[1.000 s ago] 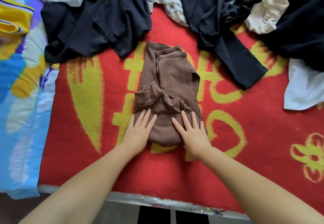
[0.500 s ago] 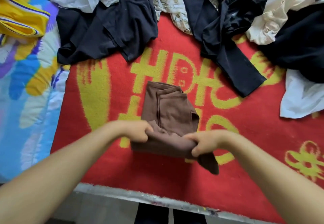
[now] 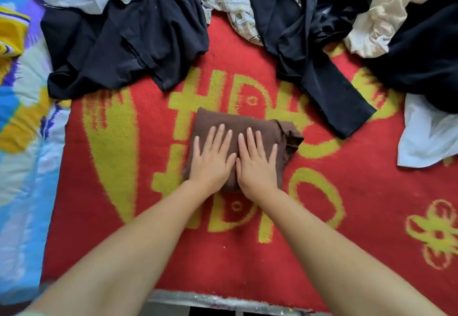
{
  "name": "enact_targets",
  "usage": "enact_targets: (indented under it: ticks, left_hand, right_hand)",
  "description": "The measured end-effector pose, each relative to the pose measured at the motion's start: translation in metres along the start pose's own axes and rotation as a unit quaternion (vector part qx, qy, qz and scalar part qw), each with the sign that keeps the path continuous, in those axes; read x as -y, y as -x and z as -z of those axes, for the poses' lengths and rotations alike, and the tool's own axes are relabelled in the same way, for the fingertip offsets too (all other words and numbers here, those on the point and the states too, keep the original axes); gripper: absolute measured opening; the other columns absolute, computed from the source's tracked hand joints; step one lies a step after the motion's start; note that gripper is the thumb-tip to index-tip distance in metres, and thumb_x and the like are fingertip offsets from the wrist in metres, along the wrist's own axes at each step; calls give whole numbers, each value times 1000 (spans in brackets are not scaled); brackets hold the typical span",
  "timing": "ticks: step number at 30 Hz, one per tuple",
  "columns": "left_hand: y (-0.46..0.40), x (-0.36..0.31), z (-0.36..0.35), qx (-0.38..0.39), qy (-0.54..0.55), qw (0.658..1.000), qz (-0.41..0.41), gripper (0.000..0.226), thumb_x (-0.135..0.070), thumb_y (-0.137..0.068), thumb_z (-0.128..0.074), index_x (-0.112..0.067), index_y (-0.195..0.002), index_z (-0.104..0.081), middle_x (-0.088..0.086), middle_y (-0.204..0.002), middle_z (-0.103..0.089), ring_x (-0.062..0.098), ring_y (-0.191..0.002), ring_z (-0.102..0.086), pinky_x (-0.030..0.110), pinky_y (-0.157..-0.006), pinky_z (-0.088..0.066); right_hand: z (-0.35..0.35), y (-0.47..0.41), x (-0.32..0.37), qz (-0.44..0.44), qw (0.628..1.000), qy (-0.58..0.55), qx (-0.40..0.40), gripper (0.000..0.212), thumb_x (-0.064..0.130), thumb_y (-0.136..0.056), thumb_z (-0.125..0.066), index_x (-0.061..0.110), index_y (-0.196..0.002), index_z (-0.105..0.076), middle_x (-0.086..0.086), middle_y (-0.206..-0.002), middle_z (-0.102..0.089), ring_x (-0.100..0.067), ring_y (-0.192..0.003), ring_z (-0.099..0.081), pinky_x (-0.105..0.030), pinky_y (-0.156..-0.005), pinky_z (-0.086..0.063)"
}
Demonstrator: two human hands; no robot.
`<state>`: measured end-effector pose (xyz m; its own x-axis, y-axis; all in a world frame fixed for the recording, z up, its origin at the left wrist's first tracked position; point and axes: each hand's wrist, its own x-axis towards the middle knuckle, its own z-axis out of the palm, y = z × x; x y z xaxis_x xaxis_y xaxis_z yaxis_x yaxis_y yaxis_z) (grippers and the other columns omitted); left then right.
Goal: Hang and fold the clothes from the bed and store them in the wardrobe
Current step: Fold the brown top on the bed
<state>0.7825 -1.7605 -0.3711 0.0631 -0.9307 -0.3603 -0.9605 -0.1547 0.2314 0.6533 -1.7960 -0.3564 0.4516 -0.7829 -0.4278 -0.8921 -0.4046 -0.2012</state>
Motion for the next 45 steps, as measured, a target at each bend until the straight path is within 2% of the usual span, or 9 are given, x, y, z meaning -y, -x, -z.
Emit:
enact_targets:
  ticks: [6, 11, 16, 18, 21, 24, 31, 39, 45]
  left_hand:
    - [-14, 40, -28, -1, 3, 997, 81, 66, -55, -99, -25, -30, -154, 2, -6, -162, 11, 14, -149, 10, 60, -114, 4]
    - [12, 62, -12, 43, 16, 992, 120, 72, -59, -98, -23, -25, -154, 7, 4, -161, 16, 19, -148, 17, 59, -114, 8]
    - [65, 60, -3, -23, -92, 981, -166, 90, -52, -76, -63, -8, -148, -32, 16, -155, -25, 29, -142, -32, 64, -108, -27]
    - [63, 48, -9, -12, -126, 971, -202, 99, -35, -59, -81, -12, -146, -39, 15, -154, -32, 27, -141, -35, 64, -106, -31]
    - [30, 39, -13, 1, -108, 986, -126, 111, -31, -70, -76, -22, -152, -2, 14, -160, 1, 28, -148, -2, 65, -112, -7]
    - [2, 36, -14, 42, -127, 985, -108, 91, -20, -93, -49, -30, -144, 26, 11, -160, 17, 29, -149, 12, 64, -112, -2]
    - [7, 25, 23, 102, -79, 991, -44, 81, -5, -94, -46, -28, -154, 2, 2, -163, -5, 31, -148, -11, 50, -114, -23]
    - [112, 18, 82, 81, -56, 995, 9, 77, -3, -93, -44, -27, -155, -4, 2, -161, -16, 30, -144, -23, 43, -112, -29]
    - [229, 4, 87, 30, -23, 991, 131, 77, 0, -92, -40, -27, -155, -4, 0, -161, -16, 27, -144, -23, 42, -113, -29]
  right_hand:
    - [-28, -7, -38, -59, 998, -26, -28, 58, 47, -103, -23, 35, -149, 11, 16, -154, 22, -1, -138, 27, -62, -110, 15]
    - [-13, 13, -40, -65, 997, -33, -25, 66, 28, -99, -38, 22, -156, -5, 0, -163, 7, -19, -149, 14, -63, -113, 10]
    - [-15, 50, -23, 97, 995, 23, -9, 105, 36, -69, -70, 26, -155, -11, -10, -162, -2, -30, -149, 5, -72, -108, -6]
    - [-26, 48, -19, 73, 995, 63, 20, 115, 37, -69, -75, 32, -152, 4, -6, -160, 12, -31, -147, 13, -73, -106, -1]
    - [-30, 20, -24, 28, 997, 66, 26, 124, 41, -76, -72, 39, -139, 36, 2, -149, 41, -30, -140, 35, -71, -107, 8]
    - [-23, 3, -29, 28, 997, 61, 39, 113, 29, -84, -68, 39, -144, 28, 2, -159, 26, -32, -147, 20, -66, -113, -9]
    - [22, -3, -20, 29, 994, 44, 94, 85, -3, -92, -48, 34, -155, -3, 0, -164, -4, -36, -149, -8, -43, -95, -48]
    - [78, 67, 24, 130, 980, 102, 111, 84, -4, -94, -47, 31, -155, -2, -1, -163, -8, -36, -148, -12, -39, -92, -51]
    - [94, 129, 66, 258, 946, 150, 123, 82, 2, -96, -51, 31, -155, -2, 1, -163, -8, -36, -148, -14, -41, -90, -52]
